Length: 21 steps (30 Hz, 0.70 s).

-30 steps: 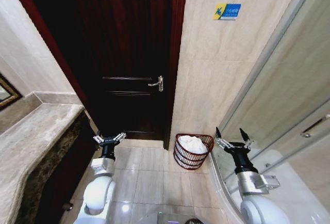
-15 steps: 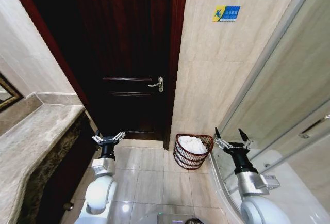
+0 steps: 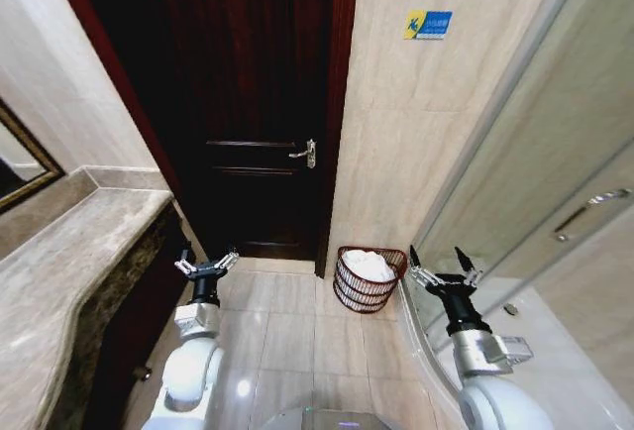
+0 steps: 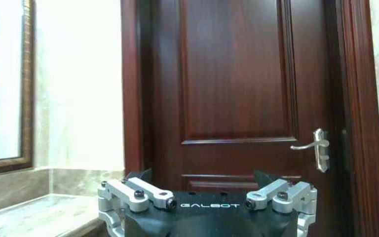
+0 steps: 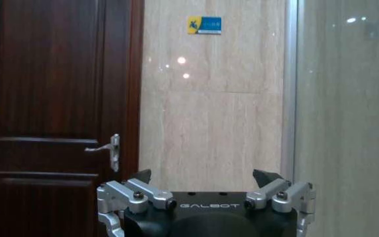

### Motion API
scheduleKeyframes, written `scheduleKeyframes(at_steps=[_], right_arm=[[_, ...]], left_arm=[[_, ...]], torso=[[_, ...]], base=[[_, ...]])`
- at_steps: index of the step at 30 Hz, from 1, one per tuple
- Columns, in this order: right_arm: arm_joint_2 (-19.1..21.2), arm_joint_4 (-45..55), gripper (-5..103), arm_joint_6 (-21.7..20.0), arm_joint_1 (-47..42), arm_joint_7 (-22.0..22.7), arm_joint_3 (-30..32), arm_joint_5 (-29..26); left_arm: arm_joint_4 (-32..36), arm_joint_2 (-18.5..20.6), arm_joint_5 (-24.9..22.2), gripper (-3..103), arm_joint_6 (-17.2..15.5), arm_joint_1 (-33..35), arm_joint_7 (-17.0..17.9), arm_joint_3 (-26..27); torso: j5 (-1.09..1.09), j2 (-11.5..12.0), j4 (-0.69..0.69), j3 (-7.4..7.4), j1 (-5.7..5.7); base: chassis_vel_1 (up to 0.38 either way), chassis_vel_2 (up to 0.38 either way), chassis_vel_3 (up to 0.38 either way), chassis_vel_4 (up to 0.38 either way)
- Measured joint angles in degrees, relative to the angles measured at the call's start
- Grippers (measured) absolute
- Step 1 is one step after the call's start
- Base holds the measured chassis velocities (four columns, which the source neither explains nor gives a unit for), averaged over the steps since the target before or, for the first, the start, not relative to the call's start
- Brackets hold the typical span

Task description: Discard the used towel into the hamper.

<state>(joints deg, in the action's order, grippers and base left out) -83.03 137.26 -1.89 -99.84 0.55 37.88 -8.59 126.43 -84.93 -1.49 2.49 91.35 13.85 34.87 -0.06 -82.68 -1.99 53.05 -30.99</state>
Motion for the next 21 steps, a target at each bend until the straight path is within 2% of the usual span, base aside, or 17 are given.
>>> scheduleKeyframes(at_steps=[2, 11, 13, 21], right_arm=[[-0.08, 0.03, 100, -0.1, -0.14, 0.24, -0.34, 0.33], [-0.67, 0.1, 100, -0.18, -1.12, 0.7, -1.37, 1.17], [-0.43, 0.23, 100, -0.23, -1.33, 1.16, -1.83, 1.89], [-0.29, 0.03, 100, 0.3, -1.8, 1.37, -1.88, 2.42]], left_arm=[[0.48, 0.07, 0.09, 100, 0.32, 0.42, 0.18, 0.36], [2.09, 0.39, 1.41, 100, 0.19, 0.87, 0.54, 0.2], [2.4, -0.01, 3.61, 100, 0.38, 0.89, 0.63, -0.46], [1.4, -0.42, 4.11, 100, 1.34, 0.88, 0.63, -0.92]], torso=[[0.09, 0.04, 0.0, -0.02, 0.02], [0.03, 0.13, 0.0, -0.08, 0.07], [0.07, 0.19, 0.0, -0.09, 0.09], [0.05, 0.24, 0.0, -0.12, 0.1]], base=[[0.275, -0.261, -0.299, 0.278], [0.281, -0.285, -0.281, 0.285], [0.272, -0.251, -0.257, 0.264], [0.239, -0.231, -0.242, 0.238]])
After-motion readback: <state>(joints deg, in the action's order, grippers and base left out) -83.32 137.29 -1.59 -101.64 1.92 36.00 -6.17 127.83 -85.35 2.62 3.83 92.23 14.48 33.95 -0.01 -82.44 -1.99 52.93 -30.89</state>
